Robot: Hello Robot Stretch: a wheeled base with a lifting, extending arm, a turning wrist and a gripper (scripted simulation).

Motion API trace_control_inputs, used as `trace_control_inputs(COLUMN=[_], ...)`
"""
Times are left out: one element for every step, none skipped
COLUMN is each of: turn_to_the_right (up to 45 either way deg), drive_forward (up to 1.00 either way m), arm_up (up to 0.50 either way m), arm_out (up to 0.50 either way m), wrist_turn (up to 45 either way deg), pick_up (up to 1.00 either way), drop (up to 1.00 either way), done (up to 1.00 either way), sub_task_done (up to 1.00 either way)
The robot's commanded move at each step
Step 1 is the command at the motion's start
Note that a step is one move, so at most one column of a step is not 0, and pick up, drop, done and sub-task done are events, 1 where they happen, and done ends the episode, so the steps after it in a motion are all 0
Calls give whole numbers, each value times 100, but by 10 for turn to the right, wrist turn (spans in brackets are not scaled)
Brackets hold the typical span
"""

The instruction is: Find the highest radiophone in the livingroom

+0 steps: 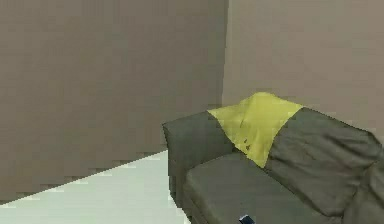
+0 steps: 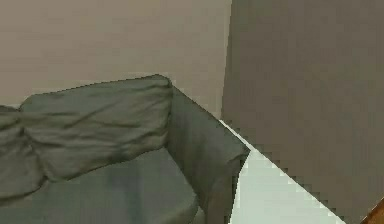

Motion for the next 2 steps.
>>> trace_control_inputs(turn_to_the_right=[210,0], drive_forward=[0,0], arm_up=[0,0], arm_out=[0,0], wrist_turn=[0,0], pick_up=[0,0], drop=[0,0], done=[0,100], sub_task_done=[0,0])
